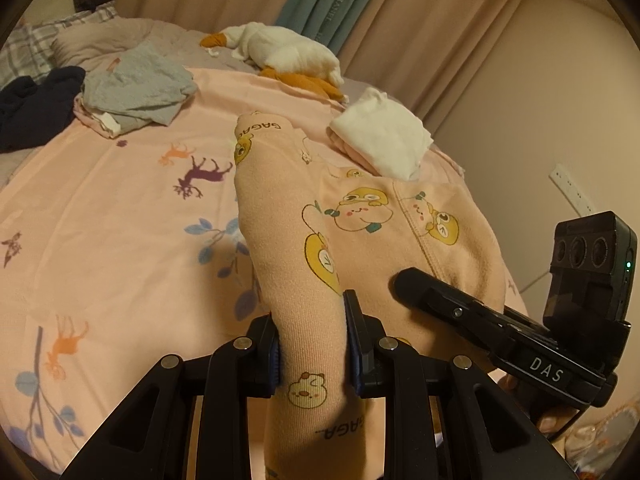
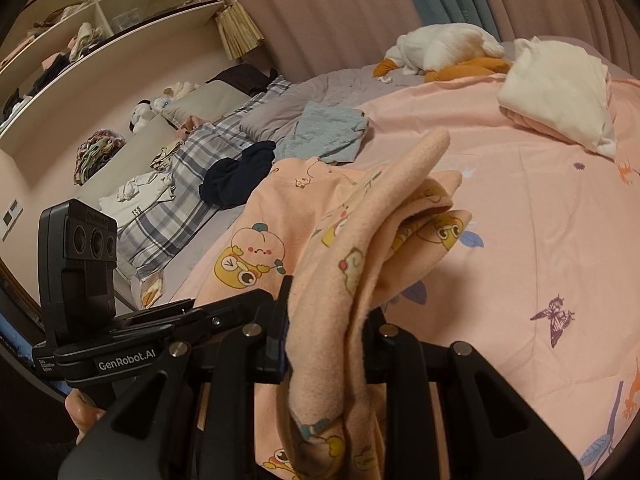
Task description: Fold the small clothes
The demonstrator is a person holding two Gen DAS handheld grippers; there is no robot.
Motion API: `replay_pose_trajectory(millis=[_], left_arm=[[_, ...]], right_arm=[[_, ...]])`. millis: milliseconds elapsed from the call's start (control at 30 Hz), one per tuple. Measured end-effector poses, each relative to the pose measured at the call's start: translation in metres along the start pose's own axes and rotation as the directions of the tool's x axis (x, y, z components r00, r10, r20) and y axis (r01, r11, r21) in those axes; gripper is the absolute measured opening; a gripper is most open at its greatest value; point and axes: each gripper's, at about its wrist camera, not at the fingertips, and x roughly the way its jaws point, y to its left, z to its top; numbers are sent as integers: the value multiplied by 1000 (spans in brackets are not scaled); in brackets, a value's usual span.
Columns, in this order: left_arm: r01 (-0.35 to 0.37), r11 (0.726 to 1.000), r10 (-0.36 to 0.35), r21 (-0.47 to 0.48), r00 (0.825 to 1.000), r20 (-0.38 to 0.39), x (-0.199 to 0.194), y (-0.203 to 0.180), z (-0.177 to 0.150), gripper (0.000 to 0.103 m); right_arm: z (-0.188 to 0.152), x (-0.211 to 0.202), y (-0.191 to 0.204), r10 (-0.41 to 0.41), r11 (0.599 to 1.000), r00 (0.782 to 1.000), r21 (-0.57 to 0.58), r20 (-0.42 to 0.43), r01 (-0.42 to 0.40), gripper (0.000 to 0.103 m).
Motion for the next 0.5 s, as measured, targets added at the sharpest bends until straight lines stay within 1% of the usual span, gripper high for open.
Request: replay_pose_trajectory(millis=[233, 500], left_arm=[[-11, 1000, 11, -2, 1000, 26, -10, 5, 1, 24], [-28, 1000, 28, -4, 999, 29, -8, 11, 6, 24]], right_arm=[[5, 3, 12, 7, 1000, 1000, -31, 7, -6, 24], [11, 15, 17, 4, 999, 1000, -48, 0, -4, 24]])
